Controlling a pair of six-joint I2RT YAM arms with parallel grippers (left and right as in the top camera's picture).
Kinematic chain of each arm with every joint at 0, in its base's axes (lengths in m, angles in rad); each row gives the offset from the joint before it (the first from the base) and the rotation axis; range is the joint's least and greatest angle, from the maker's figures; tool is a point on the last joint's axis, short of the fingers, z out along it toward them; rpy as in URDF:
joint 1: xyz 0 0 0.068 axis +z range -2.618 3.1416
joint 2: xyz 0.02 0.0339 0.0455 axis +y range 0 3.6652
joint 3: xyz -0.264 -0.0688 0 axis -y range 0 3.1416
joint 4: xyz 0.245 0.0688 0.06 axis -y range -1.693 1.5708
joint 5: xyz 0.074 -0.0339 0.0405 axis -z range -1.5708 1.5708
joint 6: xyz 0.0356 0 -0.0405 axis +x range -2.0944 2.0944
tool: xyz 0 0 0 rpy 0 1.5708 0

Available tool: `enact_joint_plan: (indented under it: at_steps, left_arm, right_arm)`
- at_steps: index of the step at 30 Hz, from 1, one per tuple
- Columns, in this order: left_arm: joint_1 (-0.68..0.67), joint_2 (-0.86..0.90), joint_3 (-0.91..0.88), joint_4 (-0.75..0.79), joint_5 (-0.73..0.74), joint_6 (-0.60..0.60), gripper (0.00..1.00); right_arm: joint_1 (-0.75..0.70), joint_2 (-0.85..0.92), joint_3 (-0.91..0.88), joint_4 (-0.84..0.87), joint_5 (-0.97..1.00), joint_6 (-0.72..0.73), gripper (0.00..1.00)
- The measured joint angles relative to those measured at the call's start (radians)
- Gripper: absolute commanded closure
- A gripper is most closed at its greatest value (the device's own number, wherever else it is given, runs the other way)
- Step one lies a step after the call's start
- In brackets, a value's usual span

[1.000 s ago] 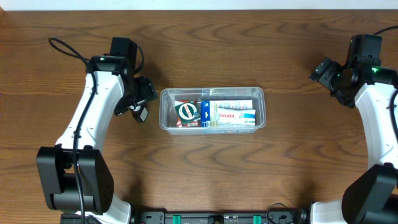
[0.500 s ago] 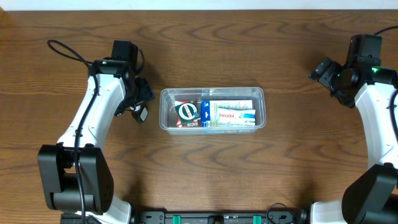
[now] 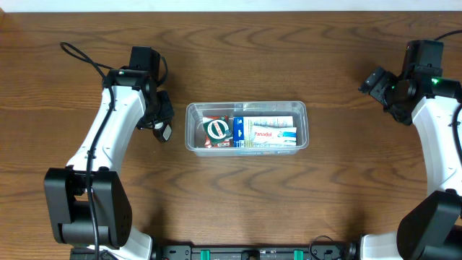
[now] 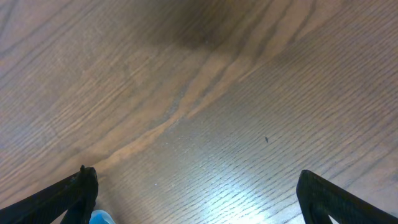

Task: Pack container
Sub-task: 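Lift the bottle and carry it over the container's left end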

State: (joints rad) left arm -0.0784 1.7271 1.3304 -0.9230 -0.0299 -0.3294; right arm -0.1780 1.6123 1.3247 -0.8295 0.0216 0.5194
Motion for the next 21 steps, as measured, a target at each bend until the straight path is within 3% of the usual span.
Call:
enact_joint_plan:
  at_steps: [6,13,21]
  left_arm:
    - [0.000,0.000,0.000,-0.013,0.000,0.065,0.61]
    - [0.000,0.000,0.000,-0.016,0.000,0.121,0.70]
    - [0.000,0.000,0.000,-0.015,0.040,0.234,0.70]
  right_arm:
    - [0.000,0.000,0.000,0.000,0.000,0.000,0.01]
    - [0.000,0.000,0.000,0.000,0.000,0.000,0.01]
    - [0.000,0.000,0.000,0.000,0.000,0.000,0.01]
